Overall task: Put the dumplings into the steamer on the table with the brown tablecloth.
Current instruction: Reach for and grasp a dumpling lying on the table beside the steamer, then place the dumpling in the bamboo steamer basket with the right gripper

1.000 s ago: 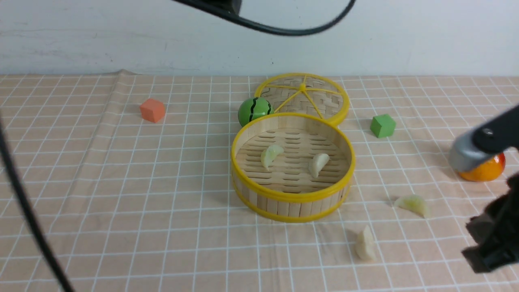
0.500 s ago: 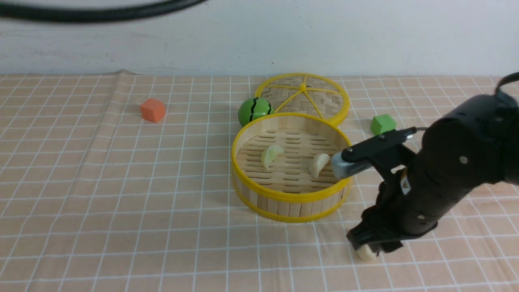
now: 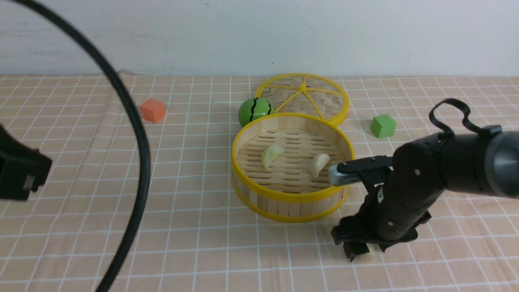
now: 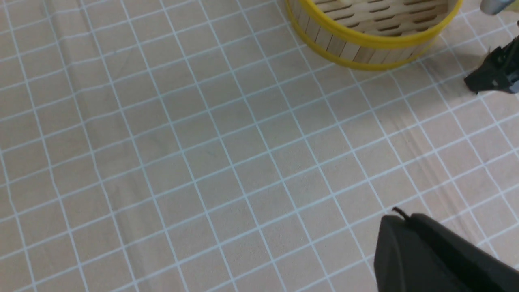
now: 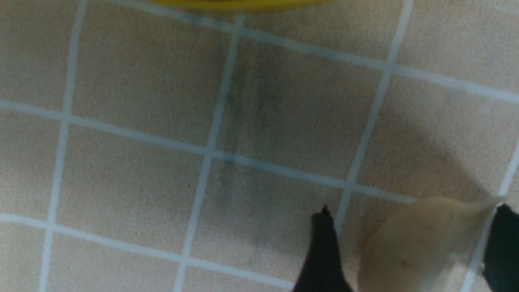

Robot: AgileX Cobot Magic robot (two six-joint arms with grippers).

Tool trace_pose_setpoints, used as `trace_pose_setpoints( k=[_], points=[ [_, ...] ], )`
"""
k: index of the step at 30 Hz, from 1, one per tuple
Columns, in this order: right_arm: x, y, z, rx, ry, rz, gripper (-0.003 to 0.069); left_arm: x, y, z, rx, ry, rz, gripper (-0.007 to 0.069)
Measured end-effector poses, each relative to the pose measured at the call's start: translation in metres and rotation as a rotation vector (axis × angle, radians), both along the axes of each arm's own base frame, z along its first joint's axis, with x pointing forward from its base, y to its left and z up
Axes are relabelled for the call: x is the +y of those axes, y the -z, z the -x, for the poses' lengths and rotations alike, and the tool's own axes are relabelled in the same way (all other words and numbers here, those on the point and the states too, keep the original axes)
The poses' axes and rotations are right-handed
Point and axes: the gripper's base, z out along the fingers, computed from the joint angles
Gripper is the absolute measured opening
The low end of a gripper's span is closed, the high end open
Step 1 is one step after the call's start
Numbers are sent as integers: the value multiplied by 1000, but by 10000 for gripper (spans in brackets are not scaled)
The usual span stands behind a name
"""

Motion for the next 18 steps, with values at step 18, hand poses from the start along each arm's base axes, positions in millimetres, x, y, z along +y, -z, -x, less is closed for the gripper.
trace_pose_setpoints(
  k=[18],
  points=[
    [47, -115, -35, -143, -207, -52, 246, 4, 10, 7, 19, -24, 16, -14]
  ],
)
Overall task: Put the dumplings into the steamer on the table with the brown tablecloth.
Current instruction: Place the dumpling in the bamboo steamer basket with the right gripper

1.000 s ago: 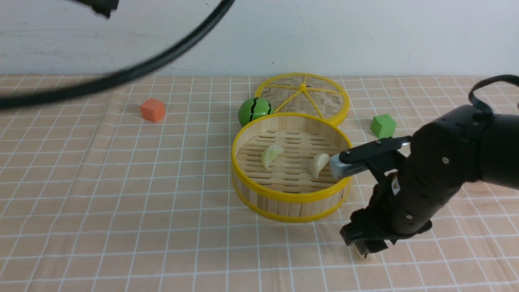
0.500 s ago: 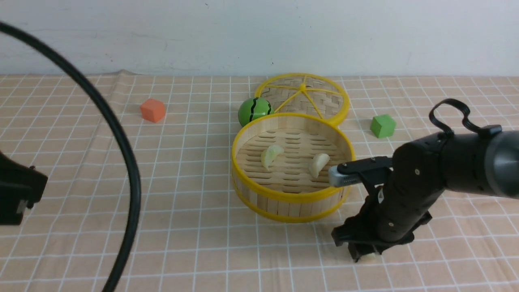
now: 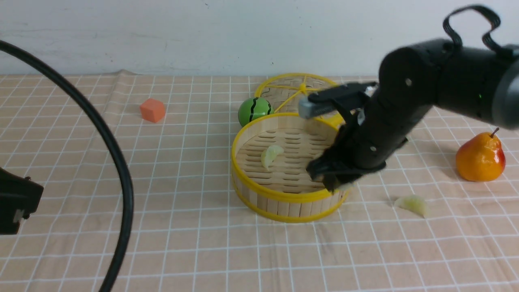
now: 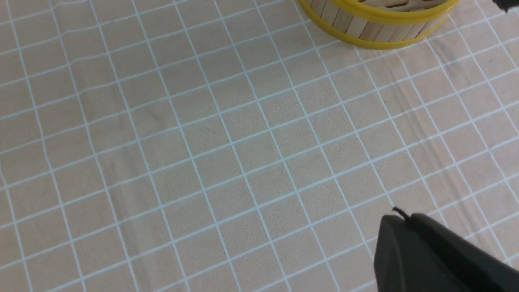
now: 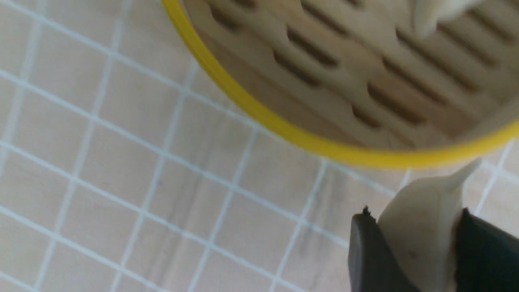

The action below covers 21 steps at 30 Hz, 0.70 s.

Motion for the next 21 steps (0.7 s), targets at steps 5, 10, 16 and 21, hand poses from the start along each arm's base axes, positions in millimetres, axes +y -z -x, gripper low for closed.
trace_pose_setpoints(
  k=[5, 10, 16, 21],
  points=[
    [24, 3, -37, -38, -4, -34, 246, 0, 0, 0, -2, 2, -1, -14],
    [43, 34, -65, 6, 8, -72, 246, 0, 0, 0, -3, 4, -3, -14],
    [55, 62, -77, 56, 13, -93, 246, 0, 0, 0, -3, 5, -3, -14],
    [60, 79, -78, 84, 5, -69, 323, 1, 1, 1, 11, 1, -16, -14]
  ],
)
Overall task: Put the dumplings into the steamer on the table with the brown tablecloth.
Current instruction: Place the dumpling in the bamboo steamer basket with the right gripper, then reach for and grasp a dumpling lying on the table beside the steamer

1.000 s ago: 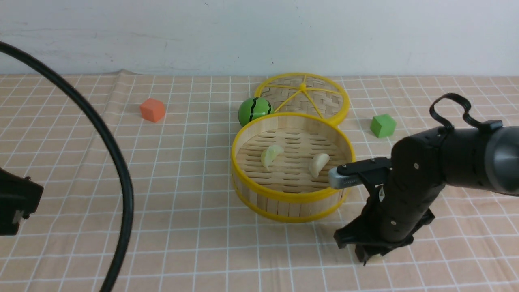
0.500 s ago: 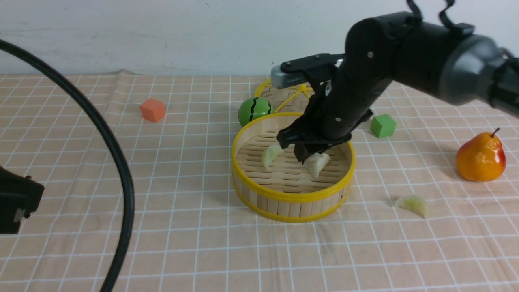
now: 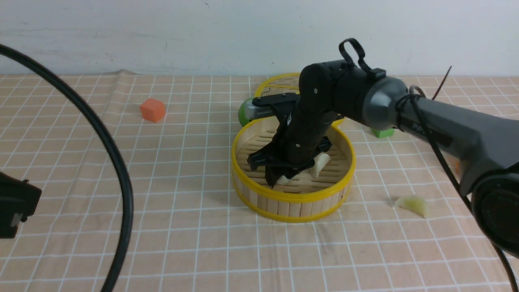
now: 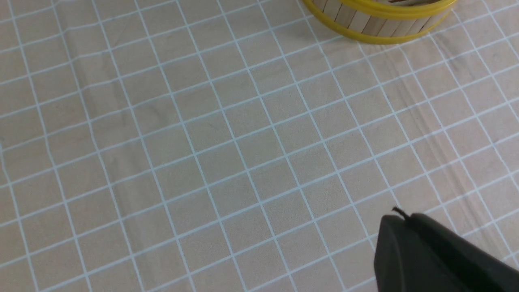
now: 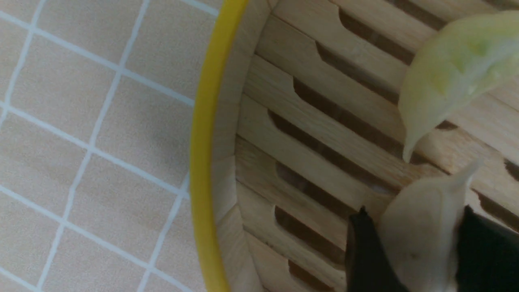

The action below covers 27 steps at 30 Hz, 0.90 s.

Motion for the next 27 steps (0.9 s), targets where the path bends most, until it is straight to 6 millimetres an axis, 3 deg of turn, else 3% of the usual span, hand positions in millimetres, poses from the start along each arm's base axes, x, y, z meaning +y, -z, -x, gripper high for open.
trace_pose_setpoints(
  k=[5, 10, 11, 12, 13, 15, 16, 19, 22, 23, 27],
  points=[
    [3, -2, 3, 10, -17, 14, 449, 1, 0, 0, -1, -5, -13, -14],
    [-2, -21, 9, 30, -59, 69, 488, 2, 2, 1, 18, -8, -26, -14],
    [-8, -43, 16, 14, -90, 97, 488, 2, 2, 1, 18, -8, -26, -14],
    [-9, -46, 17, 8, -101, 106, 488, 2, 2, 1, 18, -8, -26, -14],
    [-18, -76, 26, -39, -129, 132, 486, 2, 2, 1, 18, -8, -26, -14],
    [-24, -97, 32, -90, -143, 151, 483, 2, 2, 1, 18, -8, -26, -14],
    [-37, -123, 39, -157, -141, 175, 479, 2, 2, 1, 18, -8, -26, -14],
    [-71, -152, 46, -214, -90, 198, 470, 2, 2, 1, 18, -8, -26, -14],
    [-115, -148, 51, -155, -18, 223, 465, 2, 2, 1, 16, -8, -26, -14],
    [-133, -138, 52, -111, 7, 233, 465, 2, 2, 1, 17, -8, -25, -14],
    [-175, -92, 54, 28, 36, 241, 463, 2, 1, 1, 11, -7, -22, -14]
  ],
)
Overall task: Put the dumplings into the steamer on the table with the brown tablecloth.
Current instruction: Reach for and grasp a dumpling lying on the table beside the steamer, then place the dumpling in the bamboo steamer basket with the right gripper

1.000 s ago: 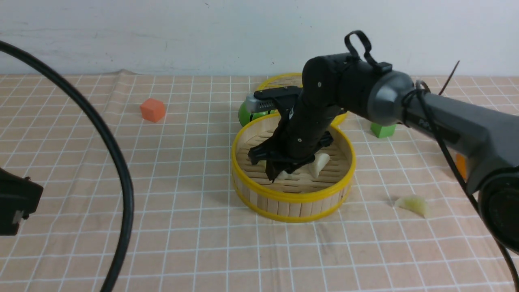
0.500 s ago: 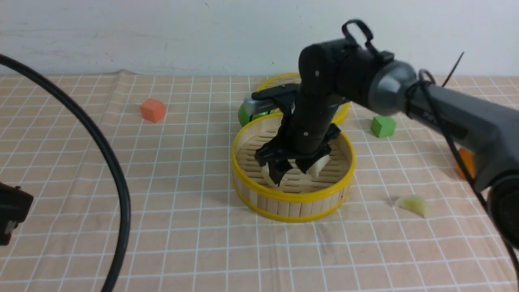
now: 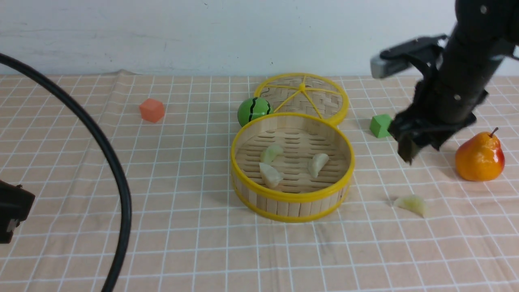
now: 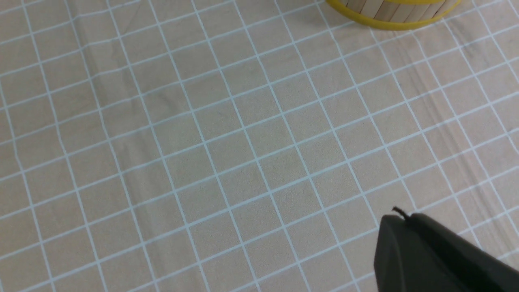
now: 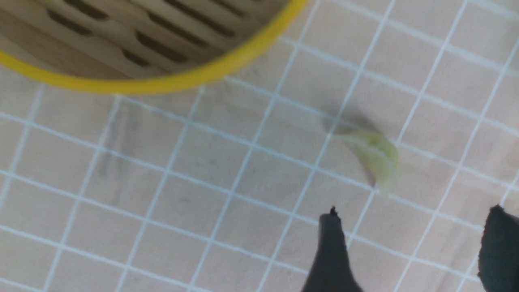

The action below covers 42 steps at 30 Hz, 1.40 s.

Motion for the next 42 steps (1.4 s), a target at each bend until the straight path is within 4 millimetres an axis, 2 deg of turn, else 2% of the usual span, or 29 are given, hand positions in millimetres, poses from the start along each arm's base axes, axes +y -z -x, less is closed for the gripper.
trace_pose_setpoints(
  k=[2, 4, 7, 13, 16, 19, 24, 25, 28, 29, 31, 34, 35, 36, 38, 41, 42],
  points=[
    [-13, 29, 0, 29, -8, -10, 463, 0, 0, 0, -4, 0, 2, -14],
    [-16, 42, 0, 34, -21, -8, 463, 0, 0, 0, -6, 1, 4, -14],
    [-17, 75, -8, 31, -76, 11, 463, -1, -1, -1, -20, 2, 11, -14],
    [-19, 113, -28, -21, -83, 63, 463, -1, -2, -1, -22, 2, 12, -14],
    [-20, 118, -30, -23, -84, 77, 458, -1, -1, -1, -21, 2, 11, -14],
    [-20, 120, -31, -28, -84, 80, 410, -1, -1, -1, -20, 2, 11, -14],
    [-21, 120, -32, -34, -85, 82, 189, -1, -1, -1, -20, 2, 11, -14],
    [-21, 119, -32, -32, -85, 82, 177, -1, -1, -1, -20, 2, 11, -14],
    [-20, 115, -31, -10, -81, 78, 182, -1, -1, -1, -20, 2, 11, -14],
    [-18, 108, -32, 0, -76, 62, 182, -1, -1, -1, -20, 2, 11, -14],
    [-13, 91, -32, -13, -66, 24, 182, -1, -1, -1, -20, 2, 11, -14],
    [10, 43, -35, -98, -74, -77, 182, -1, -1, -1, -20, 2, 10, -14],
    [12, 41, -36, -102, -77, -84, 182, -1, -1, -1, -20, 2, 10, -14],
    [33, 10, -37, -170, -111, -145, 182, -1, -1, -1, -20, 2, 10, -13],
    [56, -9, -35, -209, -161, -181, 182, -1, -1, -1, -22, 2, 11, -13],
    [93, -16, -32, -229, -228, -205, 182, -1, -2, -2, -23, 3, 11, -13],
    [95, -15, -32, -229, -232, -207, 182, -1, -2, -2, -23, 3, 11, -13]
  ],
)
